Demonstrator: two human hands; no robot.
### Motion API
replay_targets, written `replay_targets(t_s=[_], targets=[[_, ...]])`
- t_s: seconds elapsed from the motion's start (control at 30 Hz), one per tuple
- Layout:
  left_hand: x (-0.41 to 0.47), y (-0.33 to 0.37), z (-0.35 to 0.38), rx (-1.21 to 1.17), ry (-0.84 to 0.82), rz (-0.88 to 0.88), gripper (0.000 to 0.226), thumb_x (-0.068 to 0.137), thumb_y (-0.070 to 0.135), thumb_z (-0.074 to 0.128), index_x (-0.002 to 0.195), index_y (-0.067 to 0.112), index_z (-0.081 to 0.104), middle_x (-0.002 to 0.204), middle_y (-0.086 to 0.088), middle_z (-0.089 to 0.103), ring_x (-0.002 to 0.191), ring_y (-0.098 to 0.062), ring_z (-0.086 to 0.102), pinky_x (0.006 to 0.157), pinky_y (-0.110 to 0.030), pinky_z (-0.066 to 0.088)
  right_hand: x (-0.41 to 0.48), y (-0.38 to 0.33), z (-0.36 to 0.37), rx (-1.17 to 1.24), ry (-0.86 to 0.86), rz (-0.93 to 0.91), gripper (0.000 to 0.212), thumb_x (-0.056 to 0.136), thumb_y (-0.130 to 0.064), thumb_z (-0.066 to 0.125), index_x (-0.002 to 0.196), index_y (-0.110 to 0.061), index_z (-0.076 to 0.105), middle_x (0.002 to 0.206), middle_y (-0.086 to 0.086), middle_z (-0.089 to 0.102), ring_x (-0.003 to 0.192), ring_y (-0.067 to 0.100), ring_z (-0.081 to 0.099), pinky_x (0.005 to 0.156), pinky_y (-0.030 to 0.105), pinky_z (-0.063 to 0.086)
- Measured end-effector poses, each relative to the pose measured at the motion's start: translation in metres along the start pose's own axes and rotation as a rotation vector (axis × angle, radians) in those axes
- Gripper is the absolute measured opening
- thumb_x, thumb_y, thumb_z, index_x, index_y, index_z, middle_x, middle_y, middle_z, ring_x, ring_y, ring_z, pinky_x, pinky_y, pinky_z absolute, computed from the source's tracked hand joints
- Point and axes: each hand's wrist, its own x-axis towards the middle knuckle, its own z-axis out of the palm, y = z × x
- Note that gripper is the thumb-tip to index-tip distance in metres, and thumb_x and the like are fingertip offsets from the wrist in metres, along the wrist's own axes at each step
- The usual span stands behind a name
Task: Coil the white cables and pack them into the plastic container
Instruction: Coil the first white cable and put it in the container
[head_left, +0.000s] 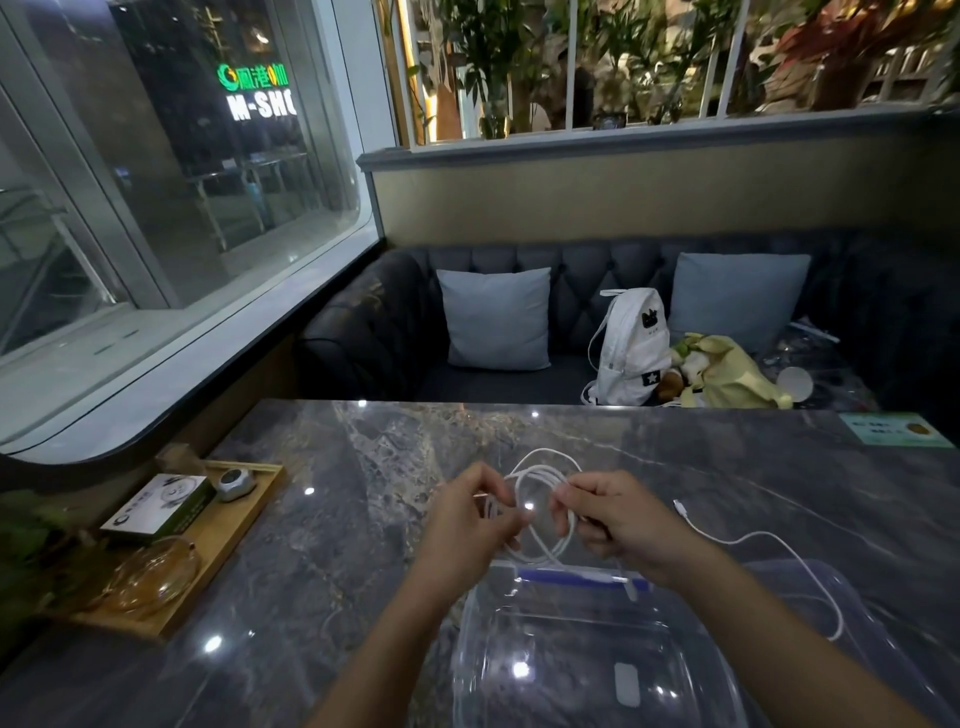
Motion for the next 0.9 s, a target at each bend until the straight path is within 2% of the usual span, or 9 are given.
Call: replay_targets(t_s=[0.1,0.2,0.27,0.4,0.53,0.67,0.73,0.8,0.9], targets=[[-0.001,-0.005,0.005,0.08,0.154,-0.025,0.032,0.077,0.0,0.063,0.075,0.022,0.04,0.066,-0.005,0.058,0.042,-0.008,0.059,0.041,-0.021,0.047,0.0,0.001,0.004,-0.039,-0.017,-0.017,0.024,0.093,-0.01,0.046,0.072,-0.005,0.058,0.052,-0.002,0.06,0.036,0.005,0.028,0.035,0.014,0.02],[0.002,-0.007,0.008,-0.105,0.239,-0.168,0.026,0.079,-0.007,0.052,0.078,0.016,0.041,0.068,-0.011,0.056,0.039,-0.011,0.057,0.04,-0.024,0.047,0.001,0.004,0.011,-0.075,-0.001,-0.052,0.024,0.092,-0.01,0.048,0.072,-0.006,0.06,0.054,0.0,0.061,0.036,0.005,0.03,0.036,0.014,0.022],[0.003,-0.006,0.01,-0.222,0.261,-0.232,0.021,0.077,-0.006,0.059,0.083,0.01,0.047,0.077,-0.01,0.059,0.052,-0.013,0.062,0.047,-0.024,0.049,0.002,0.006,0.013,-0.112,0.019,-0.072,0.023,0.091,-0.011,0.05,0.072,-0.005,0.062,0.057,0.003,0.06,0.037,0.005,0.029,0.036,0.015,0.021],[0.0,-0.011,0.004,-0.033,0.069,-0.112,0.014,0.078,0.02,0.067,0.091,0.019,0.062,0.089,0.001,0.067,0.083,-0.014,0.062,0.07,-0.024,0.049,-0.001,0.007,0.009,-0.166,0.024,-0.084,0.027,0.092,-0.012,0.048,0.069,-0.006,0.059,0.047,-0.007,0.056,0.036,0.004,0.028,0.037,0.017,0.021],[-0.006,-0.014,-0.006,0.325,-0.155,0.118,0.014,0.086,0.033,0.058,0.1,0.033,0.062,0.093,0.013,0.067,0.087,0.001,0.061,0.076,-0.014,0.048,-0.003,0.005,-0.004,-0.169,0.052,-0.077,0.03,0.092,-0.011,0.048,0.064,-0.011,0.059,0.046,-0.008,0.054,0.037,0.004,0.03,0.038,0.015,0.022],[-0.007,-0.015,-0.01,0.623,-0.107,0.216,0.017,0.082,0.03,0.064,0.095,0.019,0.065,0.086,0.0,0.07,0.079,-0.017,0.061,0.072,-0.029,0.046,-0.005,0.006,-0.008,-0.534,0.008,-0.172,0.025,0.089,-0.011,0.054,0.067,-0.004,0.063,0.054,-0.011,0.053,0.047,-0.003,0.042,0.05,0.011,0.033],[-0.009,-0.018,-0.011,0.882,-0.015,0.251,0.025,0.081,0.044,0.06,0.089,0.021,0.064,0.084,0.0,0.07,0.08,-0.017,0.062,0.07,-0.026,0.036,-0.003,0.013,-0.011,-0.844,-0.003,-0.249,0.018,0.088,-0.018,0.057,0.081,-0.004,0.068,0.078,-0.004,0.056,0.073,-0.003,0.045,0.071,0.021,0.033],[-0.013,-0.02,-0.01,1.061,0.082,0.216,0.039,0.082,0.057,0.051,0.09,0.021,0.064,0.084,0.0,0.072,0.083,-0.016,0.064,0.073,-0.026,0.032,-0.002,0.019,-0.014,-1.138,0.111,-0.402,0.013,0.085,-0.022,0.061,0.087,-0.013,0.07,0.092,-0.001,0.057,0.091,0.008,0.044,0.079,0.031,0.027],[-0.013,-0.021,-0.009,0.762,0.08,0.073,0.034,0.08,0.051,0.059,0.078,0.019,0.07,0.064,-0.002,0.067,0.066,-0.016,0.063,0.069,-0.037,0.042,-0.004,0.022,-0.012,-1.25,0.209,-0.634,0.006,0.075,-0.011,0.071,0.08,-0.013,0.071,0.071,0.009,0.061,0.065,0.024,0.058,0.057,0.037,0.045]])
